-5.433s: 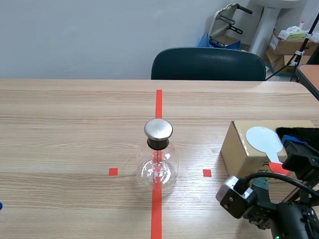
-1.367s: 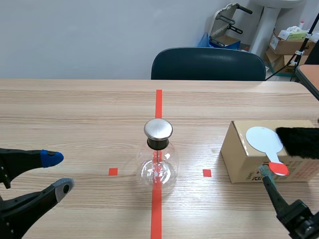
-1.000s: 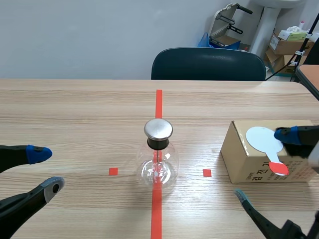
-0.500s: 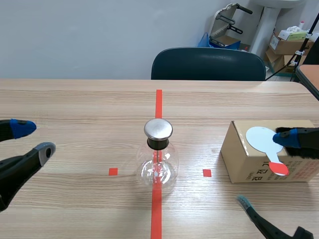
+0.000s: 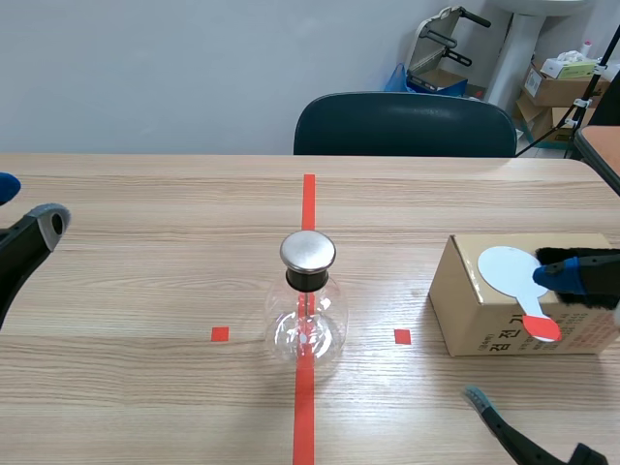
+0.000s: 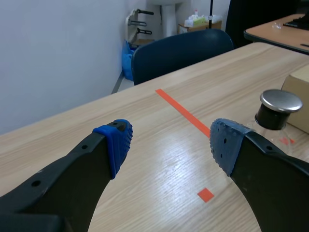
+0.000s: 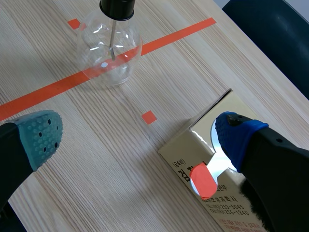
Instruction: Do the electroscope experiment
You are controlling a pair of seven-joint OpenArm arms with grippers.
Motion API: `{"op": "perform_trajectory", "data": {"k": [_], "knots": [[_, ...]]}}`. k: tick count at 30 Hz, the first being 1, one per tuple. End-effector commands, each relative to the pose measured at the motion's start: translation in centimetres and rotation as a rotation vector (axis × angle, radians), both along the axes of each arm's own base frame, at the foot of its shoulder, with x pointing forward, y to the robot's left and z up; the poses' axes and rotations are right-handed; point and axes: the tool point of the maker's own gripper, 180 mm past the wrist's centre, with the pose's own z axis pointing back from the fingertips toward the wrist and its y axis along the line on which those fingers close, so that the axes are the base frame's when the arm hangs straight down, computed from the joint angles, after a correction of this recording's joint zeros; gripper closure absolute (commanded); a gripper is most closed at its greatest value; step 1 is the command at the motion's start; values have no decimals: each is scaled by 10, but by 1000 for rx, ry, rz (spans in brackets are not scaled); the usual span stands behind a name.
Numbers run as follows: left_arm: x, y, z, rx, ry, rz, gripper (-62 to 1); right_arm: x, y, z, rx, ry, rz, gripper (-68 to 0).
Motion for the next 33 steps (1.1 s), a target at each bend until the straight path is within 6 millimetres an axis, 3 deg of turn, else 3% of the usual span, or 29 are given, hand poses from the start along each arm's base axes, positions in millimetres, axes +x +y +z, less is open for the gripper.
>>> {"op": "perform_trajectory", "data": {"k": [1,17,33], "knots": [[1,-3,12,-20,-41,-11,-371,3,0,5,11,-18,-4,-679],[-1,-3,14,-39,-51,-5,-371,3,0,5,11,-18,-4,-679],[-15,-1,-2,-34,14,-2,-371,3,0,5,11,-18,-4,-679]]}}
